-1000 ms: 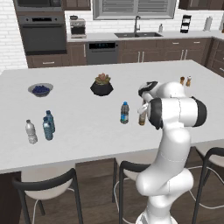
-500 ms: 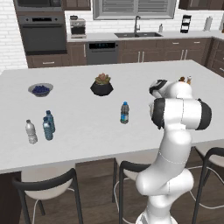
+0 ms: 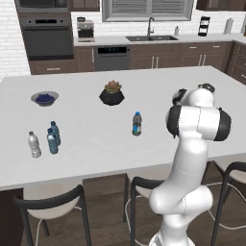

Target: Move the plastic bottles in the middle to the plastics group, and the glass bottles in the middle to the glass group.

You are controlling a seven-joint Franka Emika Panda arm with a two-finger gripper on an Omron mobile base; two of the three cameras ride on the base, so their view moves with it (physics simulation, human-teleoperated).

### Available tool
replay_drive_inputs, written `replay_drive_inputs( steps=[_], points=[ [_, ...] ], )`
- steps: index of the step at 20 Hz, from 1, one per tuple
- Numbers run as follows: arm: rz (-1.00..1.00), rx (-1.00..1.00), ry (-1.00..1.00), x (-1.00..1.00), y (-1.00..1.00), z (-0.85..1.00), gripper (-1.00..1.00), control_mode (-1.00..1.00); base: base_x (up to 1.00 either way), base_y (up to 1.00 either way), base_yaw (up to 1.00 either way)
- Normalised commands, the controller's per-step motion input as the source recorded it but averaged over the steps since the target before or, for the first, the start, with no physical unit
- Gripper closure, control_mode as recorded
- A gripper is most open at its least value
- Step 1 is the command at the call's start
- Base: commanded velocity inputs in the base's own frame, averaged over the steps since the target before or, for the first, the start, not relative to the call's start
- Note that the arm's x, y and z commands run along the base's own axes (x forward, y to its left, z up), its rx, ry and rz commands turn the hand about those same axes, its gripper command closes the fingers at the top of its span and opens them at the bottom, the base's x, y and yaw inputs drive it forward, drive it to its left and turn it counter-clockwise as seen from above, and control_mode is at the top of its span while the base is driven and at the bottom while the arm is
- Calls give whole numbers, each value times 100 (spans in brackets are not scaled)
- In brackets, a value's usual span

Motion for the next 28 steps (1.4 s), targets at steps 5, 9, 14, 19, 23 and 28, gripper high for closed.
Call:
replay_drive_inputs(
  steps=[5,9,14,19,23,28],
  points=[
    [-21,-17,1,-3,-62,1,100,-100,0,0,0],
    [-17,-3,-6,-16,-34,8,100,-100,0,0,0],
    [-6,18,-13,-38,-56,0,100,-100,0,0,0],
    [-7,11,-8,-64,-63,0,100,-100,0,0,0],
    [-8,1,-7,-54,-47,11,100,-100,0,0,0],
    [-9,0,-5,-42,-48,10,100,-100,0,0,0]
  ],
)
